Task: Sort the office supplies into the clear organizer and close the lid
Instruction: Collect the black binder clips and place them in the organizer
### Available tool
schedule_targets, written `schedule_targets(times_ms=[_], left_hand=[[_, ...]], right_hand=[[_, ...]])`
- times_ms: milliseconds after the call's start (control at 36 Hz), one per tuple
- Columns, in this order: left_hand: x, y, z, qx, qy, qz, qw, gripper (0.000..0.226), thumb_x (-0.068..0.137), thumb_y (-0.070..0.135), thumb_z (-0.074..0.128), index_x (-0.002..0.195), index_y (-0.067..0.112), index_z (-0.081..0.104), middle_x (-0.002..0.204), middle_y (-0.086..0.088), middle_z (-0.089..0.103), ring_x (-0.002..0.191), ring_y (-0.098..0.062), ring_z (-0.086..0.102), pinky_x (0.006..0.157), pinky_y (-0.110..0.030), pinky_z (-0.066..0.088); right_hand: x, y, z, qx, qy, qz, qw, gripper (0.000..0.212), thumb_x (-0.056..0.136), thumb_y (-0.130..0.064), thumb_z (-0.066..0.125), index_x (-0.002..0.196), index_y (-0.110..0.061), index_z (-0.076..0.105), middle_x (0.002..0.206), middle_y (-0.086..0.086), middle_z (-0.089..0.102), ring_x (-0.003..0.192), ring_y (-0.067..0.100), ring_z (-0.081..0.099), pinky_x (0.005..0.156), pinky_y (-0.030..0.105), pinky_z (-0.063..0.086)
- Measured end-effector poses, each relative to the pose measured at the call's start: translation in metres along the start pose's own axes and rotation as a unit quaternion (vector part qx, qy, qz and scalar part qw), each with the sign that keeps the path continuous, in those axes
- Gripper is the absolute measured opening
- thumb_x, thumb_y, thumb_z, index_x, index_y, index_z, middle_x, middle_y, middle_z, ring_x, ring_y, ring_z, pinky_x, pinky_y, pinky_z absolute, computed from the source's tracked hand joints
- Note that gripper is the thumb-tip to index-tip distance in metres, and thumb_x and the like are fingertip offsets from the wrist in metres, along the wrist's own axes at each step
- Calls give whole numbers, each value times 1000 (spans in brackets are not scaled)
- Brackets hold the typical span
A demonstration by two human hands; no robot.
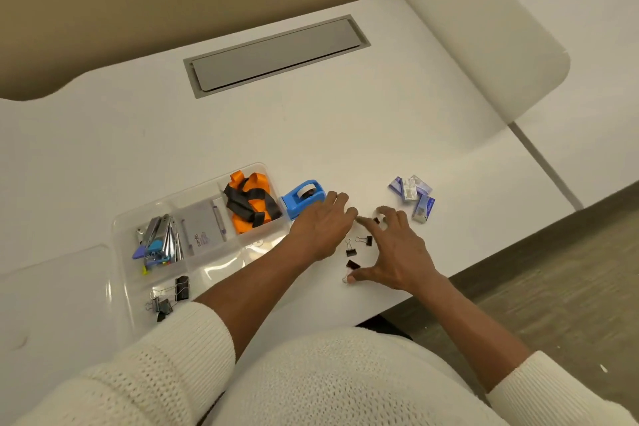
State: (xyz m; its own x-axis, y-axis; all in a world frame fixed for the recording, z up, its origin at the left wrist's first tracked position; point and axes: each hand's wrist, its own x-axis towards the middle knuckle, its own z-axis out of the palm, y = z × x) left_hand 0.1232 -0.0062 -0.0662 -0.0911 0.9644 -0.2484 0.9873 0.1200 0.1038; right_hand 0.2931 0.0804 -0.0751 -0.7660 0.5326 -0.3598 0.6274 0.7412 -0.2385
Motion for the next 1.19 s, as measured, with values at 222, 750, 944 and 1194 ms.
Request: schedule_targets(times_ms=[222,750,944,1194], left_hand=[[0,0,8,-30,4,-17,999,30,93,6,67,121,12,60,129,-12,49,121,-27,48,80,-35,51],[9,3,15,-114,22,-37,993,15,98,13,58,112,11,53,111,-8,56,92,-16,45,72,-29,37],[12,7,18,-116,26,-21,993,20,98,12,60,116,11,52,106,-10,56,89,-21,53,68,-32,40],[17,5,19,-103,16,-63,993,10,98,5,60,107,9,60,104,-9,57,88,-18,52,69,-29,43]], right_hand=[[10,7,17,-1,35,-94,995,72,74,-75,72,133,-40,54,131,-2,40,117,17,44,63,31,56],[36,7,24,113,13,-120,986,33,81,-42,81,102,-28,59,101,-8,51,90,13,47,72,33,53],[37,5,25,112,14,-100,989,32,89,-35,76,114,-21,61,105,-1,59,90,17,54,77,35,53],[37,5,27,167,35,-79,982,27,84,-29,81,100,-22,61,100,-6,60,83,17,58,74,35,54]])
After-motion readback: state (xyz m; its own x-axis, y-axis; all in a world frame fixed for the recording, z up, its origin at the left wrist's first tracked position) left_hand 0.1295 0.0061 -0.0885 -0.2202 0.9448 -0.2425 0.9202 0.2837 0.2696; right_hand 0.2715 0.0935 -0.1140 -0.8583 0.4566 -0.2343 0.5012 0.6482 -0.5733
